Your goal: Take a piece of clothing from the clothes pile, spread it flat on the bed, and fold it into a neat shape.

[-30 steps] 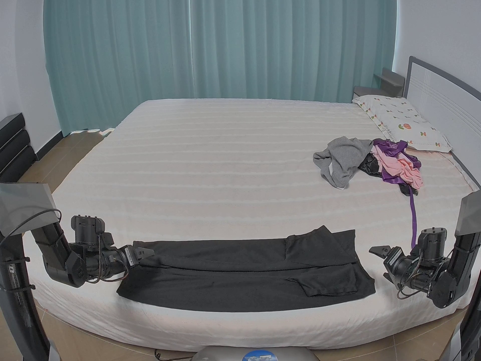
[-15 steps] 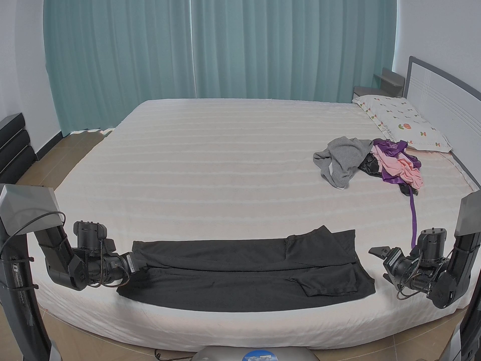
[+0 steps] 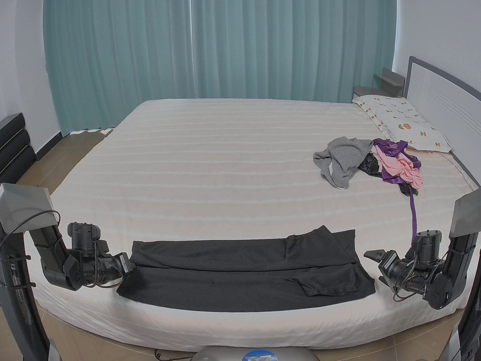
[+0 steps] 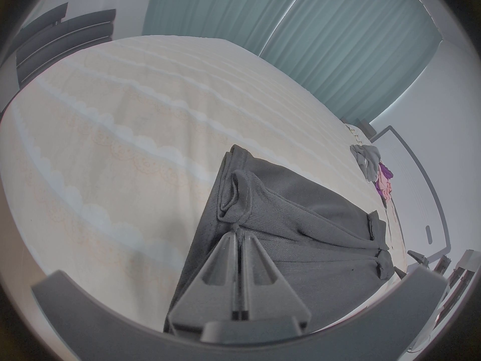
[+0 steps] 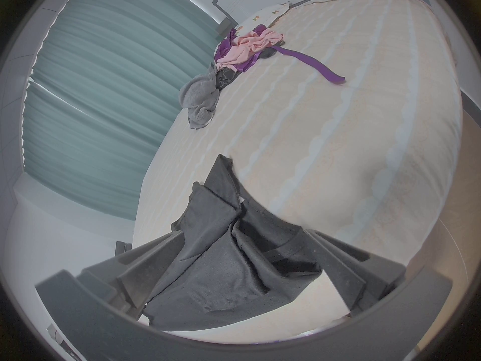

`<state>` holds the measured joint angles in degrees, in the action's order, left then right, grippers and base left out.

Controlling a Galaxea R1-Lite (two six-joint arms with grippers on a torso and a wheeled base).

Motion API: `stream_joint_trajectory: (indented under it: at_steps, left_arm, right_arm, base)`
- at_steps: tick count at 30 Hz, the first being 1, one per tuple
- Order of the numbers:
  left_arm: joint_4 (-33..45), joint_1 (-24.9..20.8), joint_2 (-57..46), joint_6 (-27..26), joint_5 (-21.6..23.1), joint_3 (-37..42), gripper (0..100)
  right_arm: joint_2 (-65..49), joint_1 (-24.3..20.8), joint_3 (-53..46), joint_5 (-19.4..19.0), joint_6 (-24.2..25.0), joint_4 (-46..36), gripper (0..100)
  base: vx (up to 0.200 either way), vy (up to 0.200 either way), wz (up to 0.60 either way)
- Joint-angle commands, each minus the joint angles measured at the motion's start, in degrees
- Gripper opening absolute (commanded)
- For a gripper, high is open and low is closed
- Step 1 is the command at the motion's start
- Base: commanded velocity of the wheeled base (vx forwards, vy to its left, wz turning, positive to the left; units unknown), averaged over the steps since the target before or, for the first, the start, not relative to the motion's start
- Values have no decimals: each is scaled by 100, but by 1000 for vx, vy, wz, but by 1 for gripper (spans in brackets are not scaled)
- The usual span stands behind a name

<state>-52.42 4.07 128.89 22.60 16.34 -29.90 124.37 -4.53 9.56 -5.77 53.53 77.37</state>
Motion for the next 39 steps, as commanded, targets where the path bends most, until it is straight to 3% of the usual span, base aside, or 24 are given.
stream_joint_trajectory:
  at_steps: [1,8,11,16,32,33,39]
  left_arm:
    - [4,67,-13,25,1,11,0]
    - [4,50,48,25,1,2,0]
    - [4,50,48,43,1,-7,0]
    - [4,50,66,183,10,-24,0]
    - [4,15,75,333,45,-51,0]
    - [4,15,101,333,45,-51,0]
    - [4,23,145,333,45,-51,0]
  right_arm:
    - [167,-162,81,-3,-18,102,100]
    - [632,-179,117,-56,-475,674,100]
    - [826,-214,284,-267,-739,981,100]
    - [984,-285,468,-584,-1020,1017,100]
    - [1415,-179,1013,-830,-1653,946,100]
    - [1459,-179,1004,-838,-1714,946,0]
    - [1573,-118,1004,-838,-1846,955,0]
  base:
    - [0,0,0]
    - [0,0,0]
    - [0,0,0]
    - [0,0,0]
    - [0,0,0]
    - [0,0,0]
    - [0,0,0]
